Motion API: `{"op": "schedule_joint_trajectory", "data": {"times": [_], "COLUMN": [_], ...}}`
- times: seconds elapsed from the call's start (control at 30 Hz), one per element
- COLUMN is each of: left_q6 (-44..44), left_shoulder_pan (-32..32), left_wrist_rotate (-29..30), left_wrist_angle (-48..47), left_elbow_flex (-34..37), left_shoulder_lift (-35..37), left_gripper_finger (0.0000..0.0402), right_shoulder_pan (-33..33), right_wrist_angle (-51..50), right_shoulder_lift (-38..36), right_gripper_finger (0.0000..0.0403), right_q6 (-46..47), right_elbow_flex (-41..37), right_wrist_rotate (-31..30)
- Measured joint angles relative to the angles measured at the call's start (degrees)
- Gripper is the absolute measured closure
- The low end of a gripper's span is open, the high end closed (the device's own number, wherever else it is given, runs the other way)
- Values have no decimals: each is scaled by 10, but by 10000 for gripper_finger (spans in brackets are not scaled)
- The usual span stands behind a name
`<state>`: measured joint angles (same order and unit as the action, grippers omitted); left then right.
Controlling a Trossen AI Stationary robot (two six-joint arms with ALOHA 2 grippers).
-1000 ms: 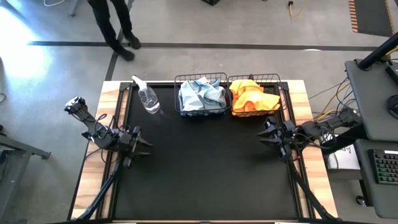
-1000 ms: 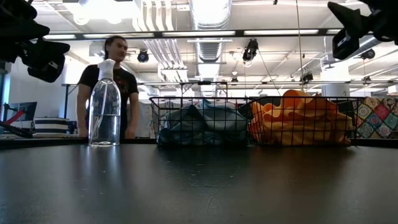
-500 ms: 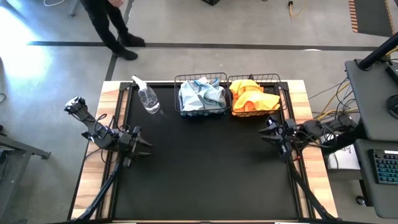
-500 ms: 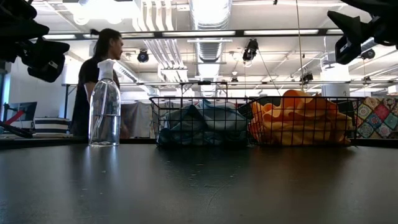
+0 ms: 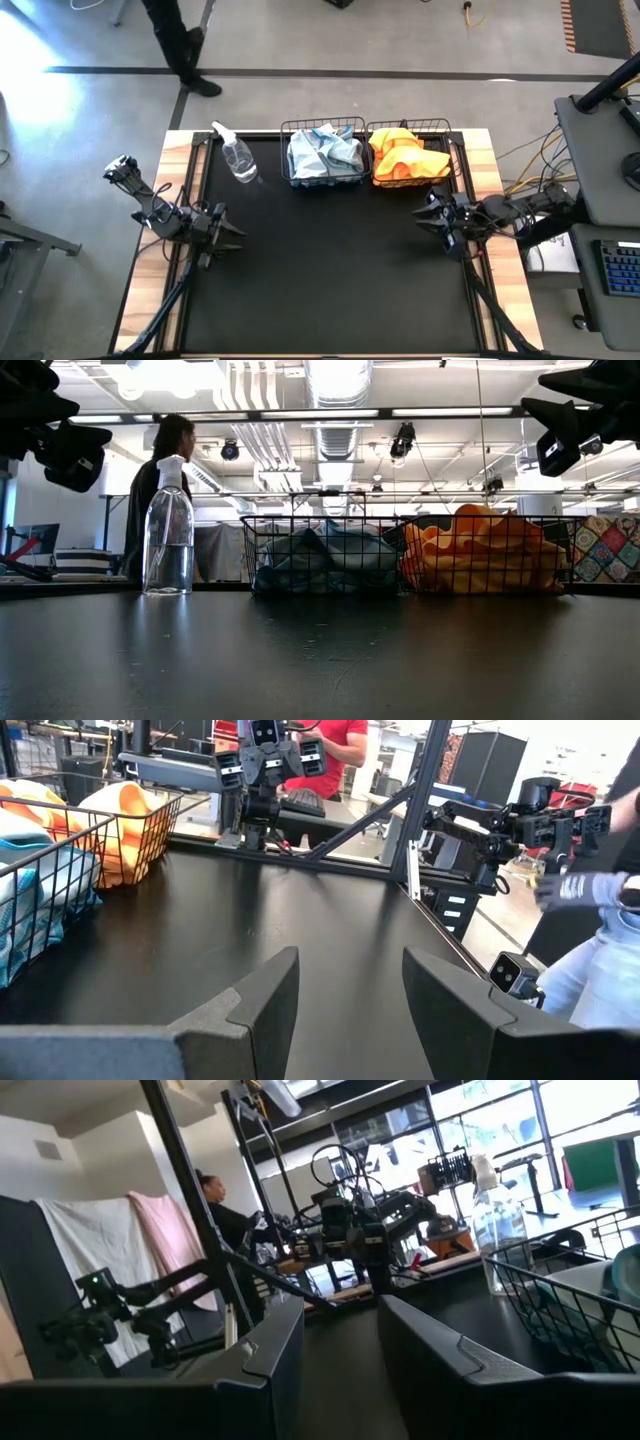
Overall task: Sort microfiber towel by color & place in baskets
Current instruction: Return to Home Position
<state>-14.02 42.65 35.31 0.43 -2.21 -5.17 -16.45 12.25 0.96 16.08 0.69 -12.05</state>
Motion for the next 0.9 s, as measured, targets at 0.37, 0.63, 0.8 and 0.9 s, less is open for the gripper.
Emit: {"op": "schedule_joint_trajectory", "data": {"times": [0.37, 0.63, 0.8, 0.9], "left_q6": [0, 0, 0, 0], "left_shoulder_pan": [0, 0, 0, 0], "left_wrist_rotate": [1, 2, 2, 2], "left_wrist_angle": [0, 0, 0, 0], "left_elbow_flex": [0, 0, 0, 0], "left_shoulder_lift": [0, 0, 0, 0], "left_gripper_finger": [237, 237, 237, 237], "right_shoulder_pan": [0, 0, 0, 0], "right_wrist_angle": [0, 0, 0, 0], "right_shoulder_lift": [3, 3, 3, 3], "right_gripper_finger": [269, 278, 273, 269], "right_q6": [0, 0, 0, 0], "right_elbow_flex": [0, -1, -1, -1], "right_wrist_rotate": [0, 0, 0, 0]}}
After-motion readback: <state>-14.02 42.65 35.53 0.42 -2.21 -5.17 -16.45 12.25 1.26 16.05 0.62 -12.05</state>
